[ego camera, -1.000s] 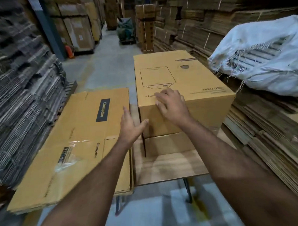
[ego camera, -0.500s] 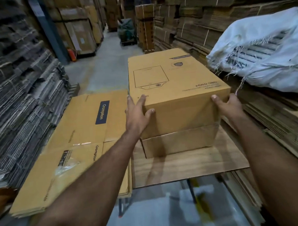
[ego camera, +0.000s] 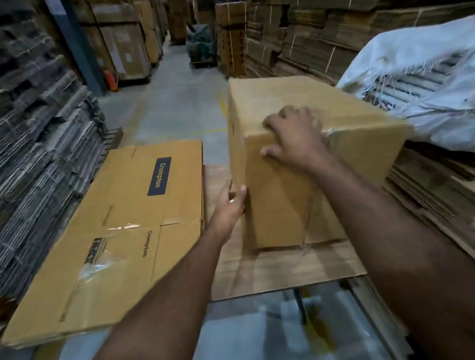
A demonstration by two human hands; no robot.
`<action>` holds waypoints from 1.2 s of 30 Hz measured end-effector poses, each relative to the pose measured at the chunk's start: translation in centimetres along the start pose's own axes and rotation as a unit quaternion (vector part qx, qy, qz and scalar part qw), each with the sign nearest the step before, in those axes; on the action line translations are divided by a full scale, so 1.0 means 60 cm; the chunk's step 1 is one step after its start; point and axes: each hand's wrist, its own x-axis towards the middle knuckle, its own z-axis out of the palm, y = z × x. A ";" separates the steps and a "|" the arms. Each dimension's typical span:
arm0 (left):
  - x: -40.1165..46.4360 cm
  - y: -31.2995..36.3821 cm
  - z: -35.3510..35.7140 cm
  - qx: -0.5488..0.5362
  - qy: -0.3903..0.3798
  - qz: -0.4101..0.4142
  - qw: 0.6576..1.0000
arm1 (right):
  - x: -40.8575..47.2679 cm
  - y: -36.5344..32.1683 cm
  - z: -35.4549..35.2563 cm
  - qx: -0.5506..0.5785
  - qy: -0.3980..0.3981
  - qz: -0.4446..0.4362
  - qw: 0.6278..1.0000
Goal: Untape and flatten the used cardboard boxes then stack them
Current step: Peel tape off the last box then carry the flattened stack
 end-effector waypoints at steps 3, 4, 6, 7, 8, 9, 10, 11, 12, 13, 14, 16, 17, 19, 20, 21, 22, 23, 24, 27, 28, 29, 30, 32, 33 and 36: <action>0.018 0.043 0.009 0.004 -0.039 0.023 0.999 | -0.038 -0.021 0.081 -0.065 -0.003 -0.001 0.998; 0.016 0.056 0.010 0.027 -0.047 0.059 0.997 | -0.042 -0.016 0.090 -0.060 0.016 0.007 0.998; 0.018 0.070 0.017 0.049 -0.043 0.125 0.990 | -0.032 -0.001 0.089 -0.048 0.011 -0.004 0.999; 0.019 0.076 0.023 0.060 -0.021 0.155 0.986 | -0.026 0.006 0.081 -0.044 -0.005 -0.021 0.999; 0.022 0.077 0.031 0.096 0.019 0.184 0.978 | -0.022 0.012 0.076 -0.034 -0.019 -0.037 0.999; 0.023 0.076 0.040 0.156 0.065 0.214 0.962 | -0.020 0.017 0.072 -0.016 -0.026 -0.052 0.998; 0.026 0.077 0.047 0.226 0.109 0.239 0.938 | -0.021 0.024 0.070 0.012 -0.031 -0.065 0.997; 0.027 0.081 0.056 0.291 0.153 0.265 0.906 | -0.027 0.033 0.068 0.052 -0.028 -0.076 0.995; 0.023 0.089 0.065 0.350 0.187 0.292 0.870 | -0.034 0.044 0.070 0.098 -0.016 -0.079 0.992; 0.021 0.098 0.075 0.400 0.204 0.318 0.835 | -0.045 0.057 0.075 0.139 0.007 -0.076 0.987; 0.018 0.108 0.085 0.448 0.207 0.344 0.799 | -0.056 0.068 0.079 0.163 0.040 -0.067 0.984; 0.023 0.125 0.107 0.536 0.170 0.383 0.733 | -0.082 0.091 0.091 0.160 0.108 -0.018 0.981; 0.028 0.128 0.116 0.578 0.140 0.387 0.705 | -0.095 0.104 0.096 0.151 0.138 0.023 0.979; 0.038 0.120 0.129 0.645 0.100 0.381 0.654 | -0.121 0.132 0.111 0.160 0.178 0.123 0.963; 0.039 0.112 0.131 0.661 0.097 0.379 0.640 | -0.131 0.149 0.120 0.188 0.175 0.183 0.949; 0.041 0.105 0.131 0.669 0.102 0.380 0.630 | -0.137 0.167 0.130 0.231 0.158 0.242 0.929; 0.042 0.101 0.131 0.673 0.107 0.381 0.625 | -0.141 0.179 0.138 0.276 0.118 0.307 0.903; 0.045 0.099 0.130 0.674 0.107 0.382 0.623 | -0.145 0.188 0.147 0.317 0.069 0.355 0.877; 0.045 0.100 0.129 0.676 0.103 0.383 0.622 | -0.149 0.193 0.158 0.356 0.022 0.376 0.855; 0.041 0.108 0.125 0.681 0.090 0.376 0.622 | -0.154 0.180 0.180 0.469 -0.016 0.383 0.796; 0.039 0.109 0.123 0.681 0.088 0.374 0.624 | -0.154 0.171 0.184 0.499 -0.009 0.386 0.776; 0.038 0.109 0.122 0.682 0.085 0.371 0.624 | -0.152 0.164 0.189 0.521 -0.003 0.394 0.757; 0.036 0.110 0.122 0.683 0.081 0.369 0.626 | -0.150 0.158 0.191 0.539 0.001 0.405 0.738; 0.035 0.113 0.122 0.680 0.075 0.365 0.632 | -0.142 0.147 0.195 0.572 0.024 0.438 0.693; 0.035 0.115 0.121 0.678 0.075 0.363 0.634 | -0.139 0.142 0.196 0.586 0.038 0.454 0.670; 0.035 0.116 0.119 0.677 0.072 0.364 0.635 | -0.131 0.131 0.195 0.621 0.058 0.476 0.620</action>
